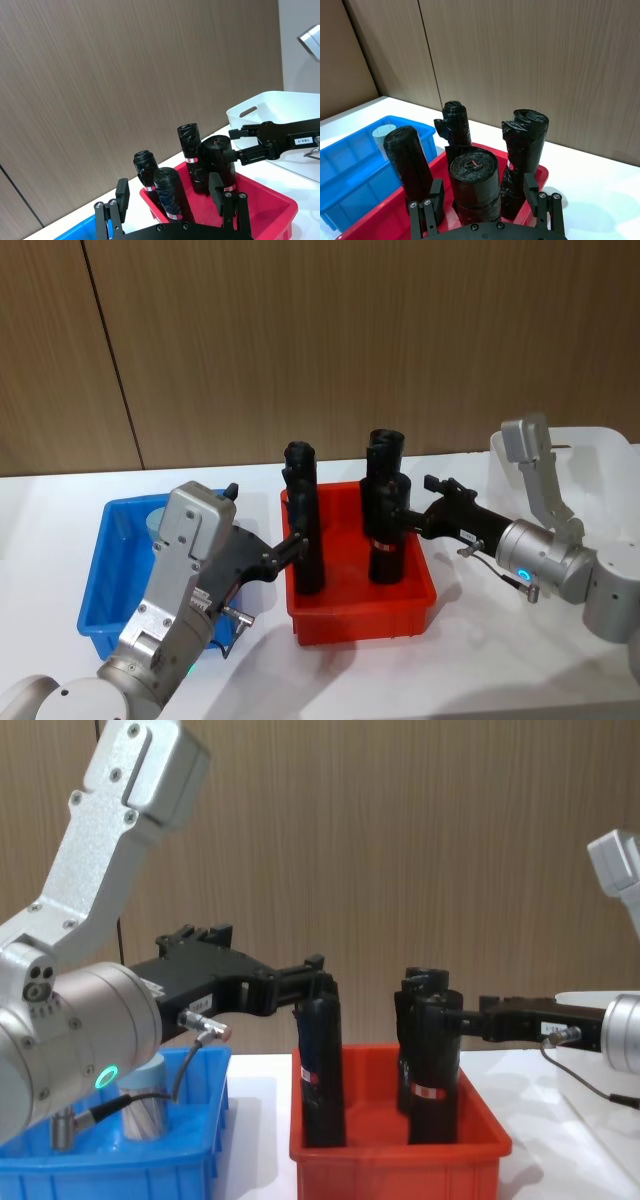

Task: Pick the cotton swabs from the blue box and place them into the white box.

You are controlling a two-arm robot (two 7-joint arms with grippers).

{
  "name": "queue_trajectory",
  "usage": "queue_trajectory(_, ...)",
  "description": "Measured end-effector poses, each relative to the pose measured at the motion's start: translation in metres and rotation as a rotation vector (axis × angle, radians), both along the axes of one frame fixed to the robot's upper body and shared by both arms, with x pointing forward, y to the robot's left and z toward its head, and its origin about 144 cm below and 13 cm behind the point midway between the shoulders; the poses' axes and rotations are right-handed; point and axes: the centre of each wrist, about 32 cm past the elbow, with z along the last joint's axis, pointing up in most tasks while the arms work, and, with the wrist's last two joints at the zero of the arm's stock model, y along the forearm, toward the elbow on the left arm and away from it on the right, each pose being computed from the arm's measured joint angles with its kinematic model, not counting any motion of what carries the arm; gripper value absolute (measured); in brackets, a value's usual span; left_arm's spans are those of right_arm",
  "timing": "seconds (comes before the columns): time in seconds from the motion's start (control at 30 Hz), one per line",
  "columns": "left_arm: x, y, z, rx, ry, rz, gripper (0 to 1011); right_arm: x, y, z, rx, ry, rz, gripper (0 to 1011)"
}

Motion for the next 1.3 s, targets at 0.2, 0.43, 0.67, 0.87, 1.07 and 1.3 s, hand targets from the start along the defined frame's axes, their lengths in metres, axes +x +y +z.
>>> queue_trajectory(0.2, 0.000, 0.000, 0.000, 0.000, 0.000, 0.000, 1004, 0.006, 0.000, 0.000, 0.010, 0.001, 0.007, 1001)
queue_trajectory(0.43, 0.000, 0.000, 0.000, 0.000, 0.000, 0.000, 1004, 0.013, 0.001, 0.000, 0.022, 0.005, 0.013, 1001)
queue_trajectory(0.67, 0.000, 0.000, 0.000, 0.000, 0.000, 0.000, 1004, 0.019, 0.002, -0.001, 0.025, 0.011, 0.019, 1001)
queue_trajectory(0.87, 0.000, 0.000, 0.000, 0.000, 0.000, 0.000, 1004, 0.025, 0.003, -0.003, 0.023, 0.019, 0.022, 1001)
queue_trajectory(1.07, 0.000, 0.000, 0.000, 0.000, 0.000, 0.000, 1004, 0.028, 0.005, -0.005, 0.016, 0.024, 0.032, 1001)
queue_trajectory(1.3, 0.000, 0.000, 0.000, 0.000, 0.000, 0.000, 1004, 0.032, 0.008, -0.007, 0.009, 0.028, 0.059, 985)
